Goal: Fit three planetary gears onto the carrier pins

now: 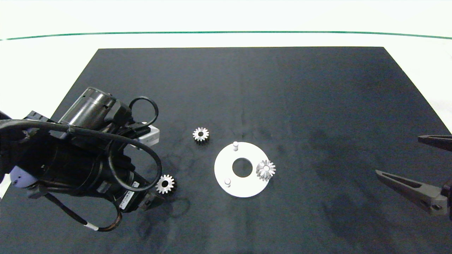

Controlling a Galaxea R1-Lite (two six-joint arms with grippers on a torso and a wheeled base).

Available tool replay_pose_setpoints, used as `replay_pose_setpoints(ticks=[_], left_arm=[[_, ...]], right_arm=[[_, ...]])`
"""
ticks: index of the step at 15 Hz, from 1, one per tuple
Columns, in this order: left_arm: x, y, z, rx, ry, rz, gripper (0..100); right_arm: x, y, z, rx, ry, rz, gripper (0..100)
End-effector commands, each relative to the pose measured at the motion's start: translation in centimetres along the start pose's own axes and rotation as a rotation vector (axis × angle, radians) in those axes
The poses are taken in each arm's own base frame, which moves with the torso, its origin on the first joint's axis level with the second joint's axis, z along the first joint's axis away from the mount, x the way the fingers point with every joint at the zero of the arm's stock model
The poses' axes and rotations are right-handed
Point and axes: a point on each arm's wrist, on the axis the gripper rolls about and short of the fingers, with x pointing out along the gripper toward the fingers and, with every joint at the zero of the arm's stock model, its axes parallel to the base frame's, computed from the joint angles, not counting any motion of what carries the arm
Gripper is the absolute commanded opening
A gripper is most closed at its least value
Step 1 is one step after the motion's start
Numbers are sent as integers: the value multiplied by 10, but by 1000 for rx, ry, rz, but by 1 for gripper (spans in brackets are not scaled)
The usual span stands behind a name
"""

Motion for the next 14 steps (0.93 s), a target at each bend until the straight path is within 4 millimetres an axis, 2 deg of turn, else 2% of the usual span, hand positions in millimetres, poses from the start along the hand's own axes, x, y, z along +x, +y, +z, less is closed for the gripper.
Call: replay_pose_setpoints(ticks=[1,14], left_arm=[[8,-8,5,32,22,3,100],[24,-13,18,73,7,14,100]], right_arm=[[-4,-1,0,1,-14,-5,100],[-3,0,-2,-4,-4,-1,100]])
